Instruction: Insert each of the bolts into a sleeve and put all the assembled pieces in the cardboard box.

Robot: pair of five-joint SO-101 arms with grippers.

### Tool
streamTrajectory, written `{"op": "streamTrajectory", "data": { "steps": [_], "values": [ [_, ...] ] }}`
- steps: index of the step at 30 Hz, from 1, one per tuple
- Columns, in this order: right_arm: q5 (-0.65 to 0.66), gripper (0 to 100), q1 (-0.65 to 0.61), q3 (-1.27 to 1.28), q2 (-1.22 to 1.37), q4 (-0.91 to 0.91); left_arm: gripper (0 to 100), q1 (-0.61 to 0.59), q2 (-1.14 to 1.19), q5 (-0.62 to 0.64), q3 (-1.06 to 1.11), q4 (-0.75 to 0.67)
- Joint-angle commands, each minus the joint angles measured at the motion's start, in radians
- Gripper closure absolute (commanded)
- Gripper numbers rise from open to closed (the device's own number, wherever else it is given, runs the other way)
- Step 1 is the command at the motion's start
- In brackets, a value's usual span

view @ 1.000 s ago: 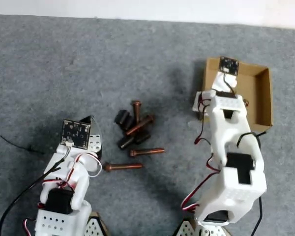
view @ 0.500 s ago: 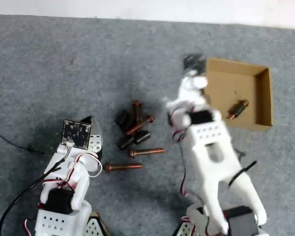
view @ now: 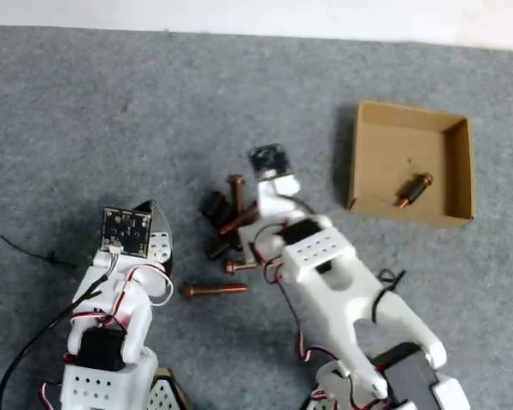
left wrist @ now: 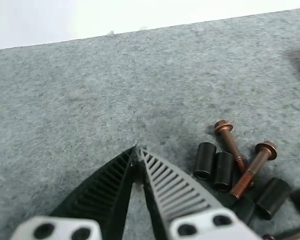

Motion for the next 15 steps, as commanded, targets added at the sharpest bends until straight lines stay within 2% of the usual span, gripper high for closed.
{"op": "streamTrajectory", "data": {
  "steps": [1,15],
  "values": [
    [0.005,81.5,-0.059,-0.038,0.008,0.002,99,-0.015,-0.010,-0.002,-0.042,-0.021],
    [-0.008,81.5,-0.067,-0.199,0.183,0.002,99,-0.012,-0.010,-0.002,-0.042,-0.021]
  ]
}}
